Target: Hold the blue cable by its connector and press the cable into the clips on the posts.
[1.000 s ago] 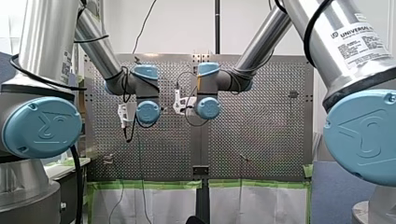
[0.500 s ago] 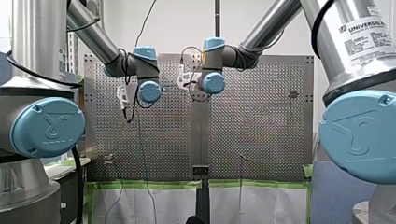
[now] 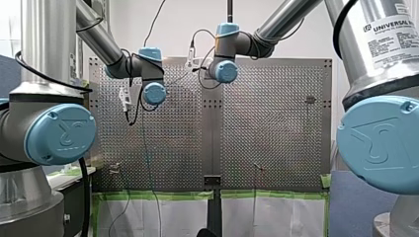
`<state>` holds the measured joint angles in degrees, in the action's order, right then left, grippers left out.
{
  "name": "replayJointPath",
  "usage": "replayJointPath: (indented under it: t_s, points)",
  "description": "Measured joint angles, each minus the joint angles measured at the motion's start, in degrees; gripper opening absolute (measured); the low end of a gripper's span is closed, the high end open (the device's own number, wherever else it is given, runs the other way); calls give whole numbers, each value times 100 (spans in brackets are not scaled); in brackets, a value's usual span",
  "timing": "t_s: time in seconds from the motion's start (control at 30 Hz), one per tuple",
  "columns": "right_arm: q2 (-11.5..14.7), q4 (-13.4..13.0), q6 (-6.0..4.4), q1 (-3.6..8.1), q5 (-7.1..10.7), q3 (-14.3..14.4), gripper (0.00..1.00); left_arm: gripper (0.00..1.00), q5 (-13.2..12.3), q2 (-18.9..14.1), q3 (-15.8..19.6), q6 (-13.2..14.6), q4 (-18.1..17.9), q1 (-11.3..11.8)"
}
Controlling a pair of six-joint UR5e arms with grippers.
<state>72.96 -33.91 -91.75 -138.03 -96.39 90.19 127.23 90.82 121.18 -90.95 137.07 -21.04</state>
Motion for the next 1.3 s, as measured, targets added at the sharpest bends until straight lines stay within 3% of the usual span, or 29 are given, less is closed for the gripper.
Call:
replayJointPath:
  t_s: [0.23,0.63,1.3]
  points:
    - [-304,30,-35,-3,96,-228,0,0,-329,-6,-252,-226,245,362]
    - [-726,55,-61,-50,190,-615,0,0,-409,-238,-470,-438,511,824]
    - [-823,170,-280,-272,233,-1262,0,0,-671,-502,-908,-643,1031,1253]
